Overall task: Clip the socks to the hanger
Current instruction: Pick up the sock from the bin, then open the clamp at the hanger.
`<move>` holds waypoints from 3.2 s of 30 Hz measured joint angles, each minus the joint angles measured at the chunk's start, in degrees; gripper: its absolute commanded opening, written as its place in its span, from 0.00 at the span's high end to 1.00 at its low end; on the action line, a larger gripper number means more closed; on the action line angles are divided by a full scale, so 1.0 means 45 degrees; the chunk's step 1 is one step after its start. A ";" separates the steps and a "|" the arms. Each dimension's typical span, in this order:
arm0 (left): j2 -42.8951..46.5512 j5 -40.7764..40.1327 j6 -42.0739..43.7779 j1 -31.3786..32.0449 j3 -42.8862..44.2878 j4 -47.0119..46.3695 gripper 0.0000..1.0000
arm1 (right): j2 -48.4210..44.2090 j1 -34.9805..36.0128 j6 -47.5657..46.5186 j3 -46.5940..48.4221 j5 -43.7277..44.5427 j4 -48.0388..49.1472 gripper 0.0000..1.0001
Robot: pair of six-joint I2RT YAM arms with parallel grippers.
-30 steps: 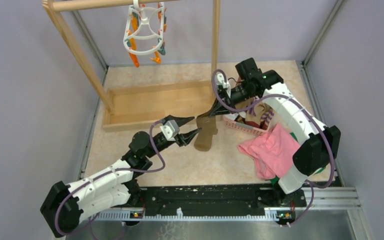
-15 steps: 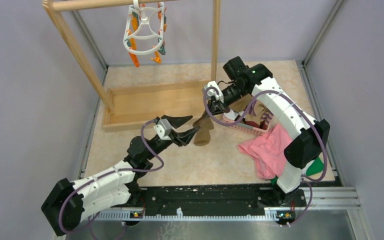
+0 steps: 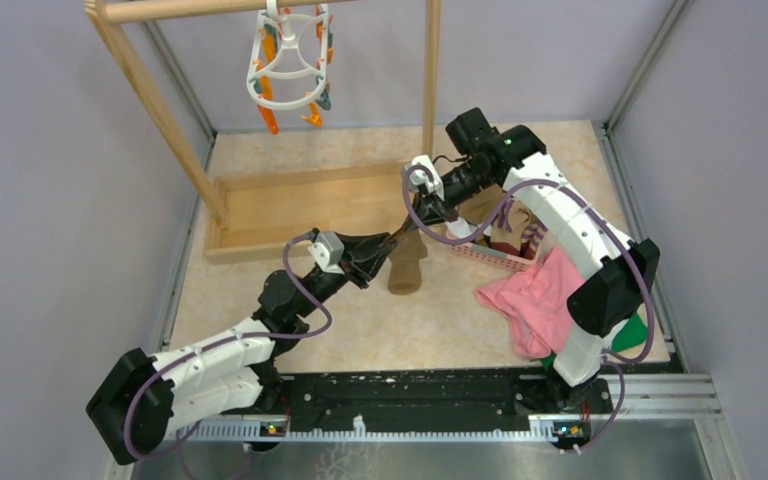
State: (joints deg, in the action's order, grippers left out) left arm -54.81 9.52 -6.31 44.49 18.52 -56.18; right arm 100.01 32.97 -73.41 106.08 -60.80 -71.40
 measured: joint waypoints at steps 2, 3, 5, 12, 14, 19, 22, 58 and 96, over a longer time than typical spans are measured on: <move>0.0000 -0.0024 0.0015 0.0005 0.0058 0.0005 0.63 | 0.0000 0.0010 0.0238 0.0000 0.0049 0.0146 1.00; 0.0000 -0.0029 0.0005 0.0005 0.0078 0.0019 0.62 | 0.0000 0.0010 0.0384 0.0000 0.0078 0.0219 1.00; -0.0024 -0.0029 0.0005 0.0005 0.0121 0.0019 0.62 | 0.0000 0.0019 0.0602 0.0005 0.0097 0.0418 1.00; -0.0209 -0.0102 0.0044 0.0000 0.0364 0.0073 1.00 | 0.0005 0.0092 0.0952 0.0024 0.0165 0.0631 1.00; -0.0277 -0.0180 0.0068 0.0000 0.0437 0.0175 1.00 | 0.0005 0.0092 0.1005 0.0024 0.0175 0.0636 1.00; -0.0253 -0.0238 0.0962 0.0000 0.0670 0.0772 1.00 | 0.0005 0.0126 0.2390 0.0024 0.0719 0.1341 0.99; -0.0010 -0.0787 0.2166 0.0005 0.0933 0.1676 1.00 | 0.0005 0.0180 0.3988 0.0024 0.1545 0.2365 0.90; 0.3721 -0.3497 0.4745 -0.0442 -0.0097 0.3808 1.00 | 0.1957 0.0398 1.0122 0.4002 0.1758 0.8903 0.45; 0.4347 -0.2973 0.3803 -0.1200 -0.0743 0.3925 1.00 | 0.4065 0.1001 1.5344 0.4546 0.3779 1.7218 0.44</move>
State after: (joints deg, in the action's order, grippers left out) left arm -35.24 -3.86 10.81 39.09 15.18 -38.52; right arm 118.30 37.47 -4.36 126.54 -43.79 6.09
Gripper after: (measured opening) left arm 0.014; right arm 0.567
